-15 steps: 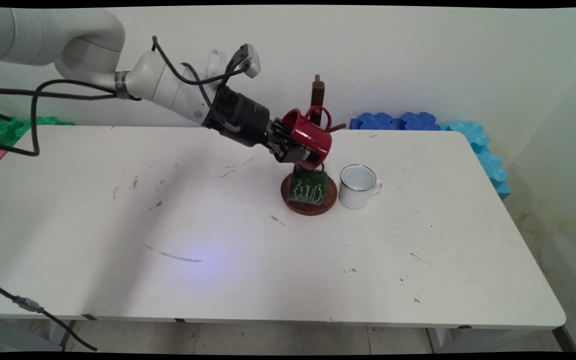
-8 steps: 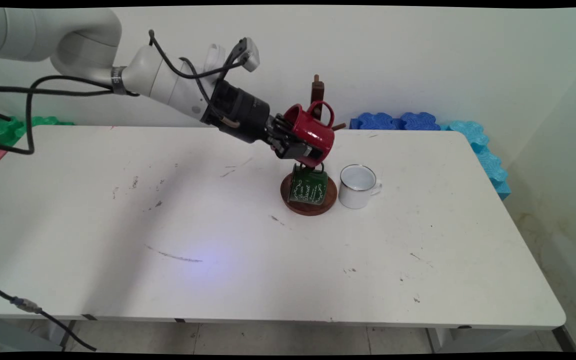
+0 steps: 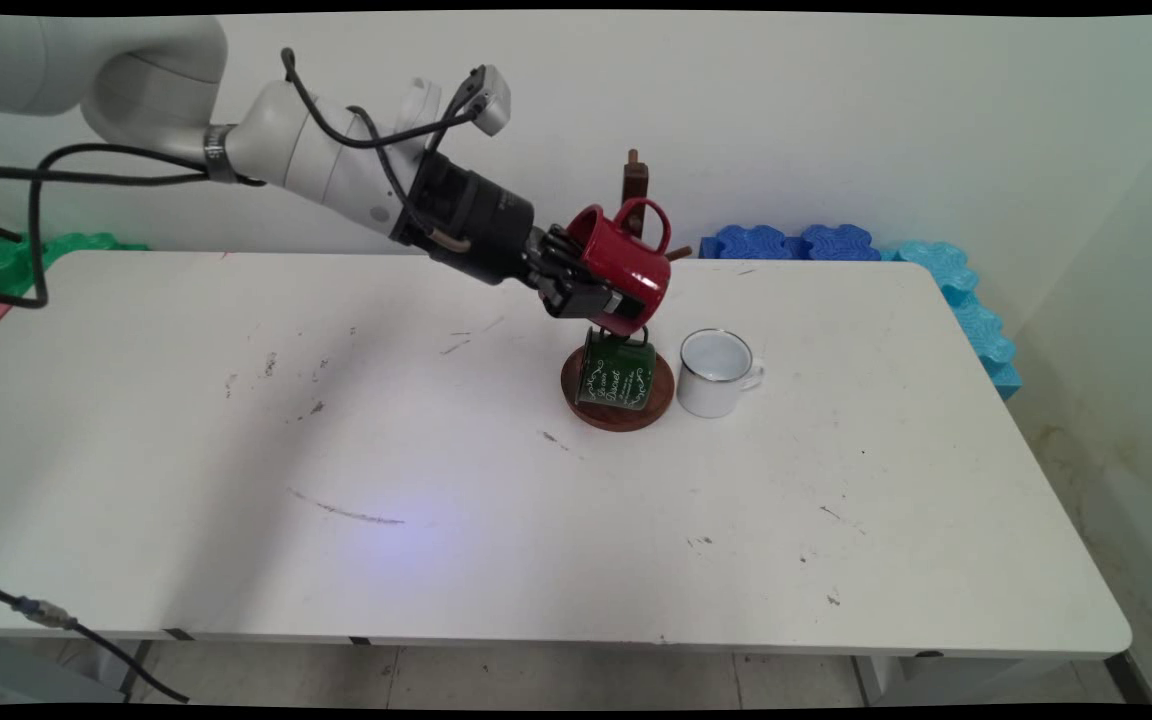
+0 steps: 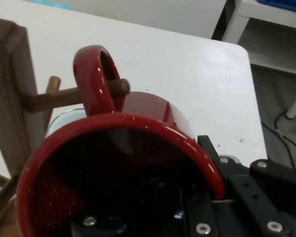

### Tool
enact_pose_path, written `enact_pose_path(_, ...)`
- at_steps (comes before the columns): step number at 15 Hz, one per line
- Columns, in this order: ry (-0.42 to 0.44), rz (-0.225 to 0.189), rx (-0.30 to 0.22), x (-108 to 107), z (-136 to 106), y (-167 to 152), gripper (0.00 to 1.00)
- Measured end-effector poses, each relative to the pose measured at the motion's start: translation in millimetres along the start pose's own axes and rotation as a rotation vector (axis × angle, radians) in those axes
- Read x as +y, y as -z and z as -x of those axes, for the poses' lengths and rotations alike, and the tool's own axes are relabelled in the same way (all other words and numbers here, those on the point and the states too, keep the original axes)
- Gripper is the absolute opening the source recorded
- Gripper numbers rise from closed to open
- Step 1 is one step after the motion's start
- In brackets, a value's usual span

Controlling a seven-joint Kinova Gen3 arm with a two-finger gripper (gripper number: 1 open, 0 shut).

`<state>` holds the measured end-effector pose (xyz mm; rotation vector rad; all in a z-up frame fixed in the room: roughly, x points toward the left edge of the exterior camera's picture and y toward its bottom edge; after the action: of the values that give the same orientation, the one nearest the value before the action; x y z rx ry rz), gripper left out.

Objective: Place the picked object on the table

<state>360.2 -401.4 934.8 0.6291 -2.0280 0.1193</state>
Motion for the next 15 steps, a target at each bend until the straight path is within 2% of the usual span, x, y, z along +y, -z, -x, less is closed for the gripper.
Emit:
enact_pose_path(8, -0.022, 0.038, -0.006, 16, 6, 13, 0.0)
enact_pose_path(15, -0.072, 0.05, -0.029, 18, 21, 36, 0.0)
